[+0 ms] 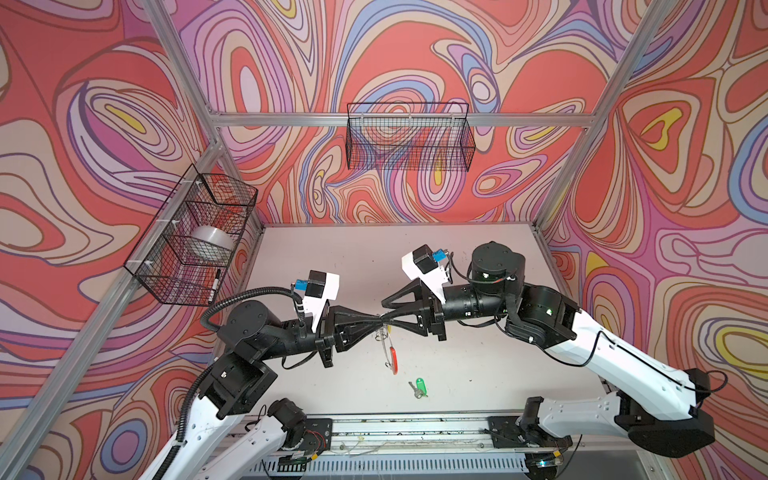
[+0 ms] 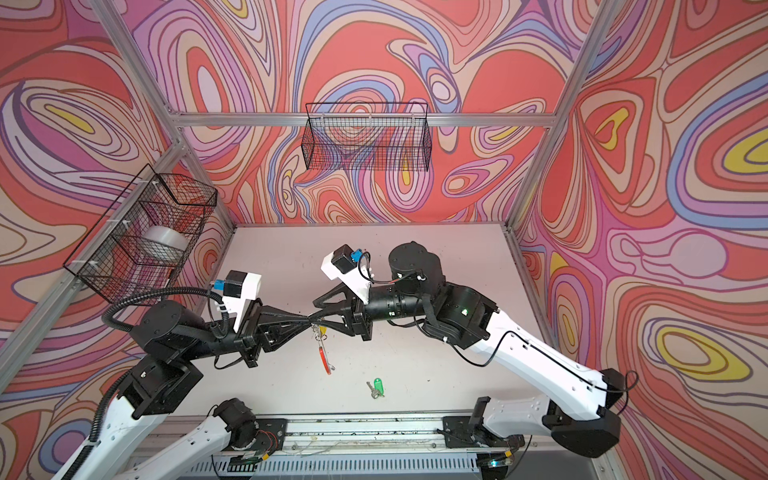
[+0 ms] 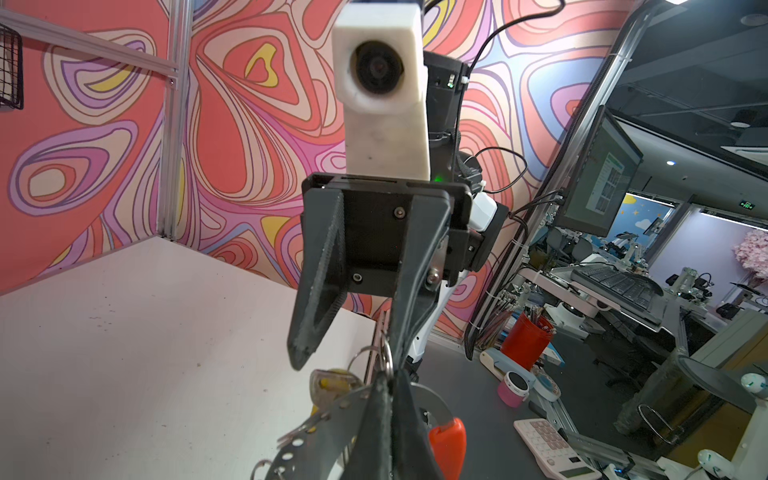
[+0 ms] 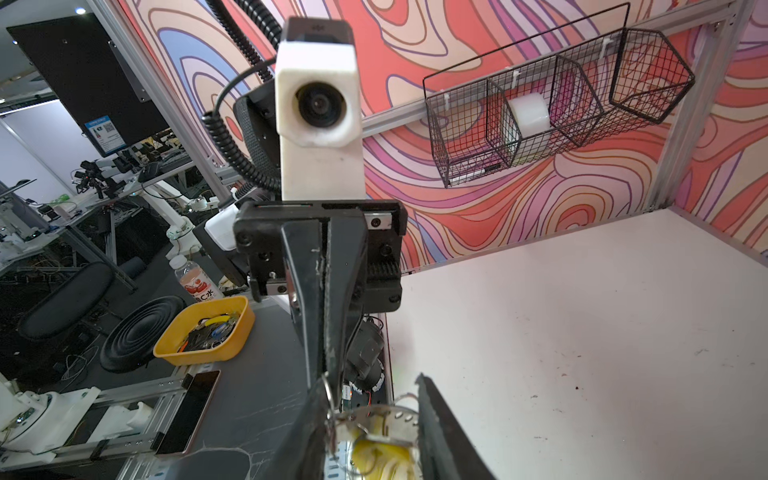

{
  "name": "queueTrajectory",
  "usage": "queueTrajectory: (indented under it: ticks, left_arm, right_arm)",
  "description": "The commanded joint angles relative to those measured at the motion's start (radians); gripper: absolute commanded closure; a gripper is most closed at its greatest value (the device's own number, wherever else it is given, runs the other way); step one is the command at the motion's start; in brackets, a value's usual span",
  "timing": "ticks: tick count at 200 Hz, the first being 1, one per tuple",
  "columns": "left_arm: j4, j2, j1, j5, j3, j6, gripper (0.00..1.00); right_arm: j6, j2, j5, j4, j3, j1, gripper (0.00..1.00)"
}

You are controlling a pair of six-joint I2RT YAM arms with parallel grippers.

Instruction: Remove the keys from the keyring

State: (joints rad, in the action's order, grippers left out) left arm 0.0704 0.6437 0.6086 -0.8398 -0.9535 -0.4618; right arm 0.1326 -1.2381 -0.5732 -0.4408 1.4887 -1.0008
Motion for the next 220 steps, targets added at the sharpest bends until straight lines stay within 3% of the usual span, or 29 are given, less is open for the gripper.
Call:
queueTrajectory:
  ticks: [1, 99, 143, 175, 193, 208, 220]
  left_arm:
    - [-0.067, 0.008, -0.001, 0.058, 0.011, -0.01, 1.0]
    - [-0.07, 0.004, -0.001, 0.064, 0.018, -0.011, 1.0]
    - [-0.075, 0.007, -0.001, 0.064, 0.017, -0.019, 1.0]
    - [-0.072, 0.013, -0.001, 0.051, 0.008, -0.027, 1.0]
    - [0.031, 0.028, -0.001, 0.023, -0.041, 0.006, 1.0]
    - [0.144, 0.042, -0.001, -0.012, -0.089, 0.057, 0.75]
    - [0.232, 0.053, -0.001, -0.049, -0.121, 0.097, 0.69]
  right_arm:
    - [0.025, 0.021, -0.019, 0.056, -0.032, -0.016, 0.61]
    - [0.063, 0.065, -0.022, 0.116, -0.084, -0.016, 0.6]
    - [0.061, 0.063, -0.055, 0.111, -0.083, -0.016, 1.0]
    - [0.046, 0.045, -0.064, 0.075, -0.055, -0.016, 1.0]
    - [0.015, 0.047, -0.034, 0.009, -0.035, -0.016, 1.0]
    - [-0.021, 0.038, -0.034, -0.079, 0.003, -0.015, 1.0]
    - [-0.05, 0.021, -0.051, -0.156, 0.042, -0.012, 1.0]
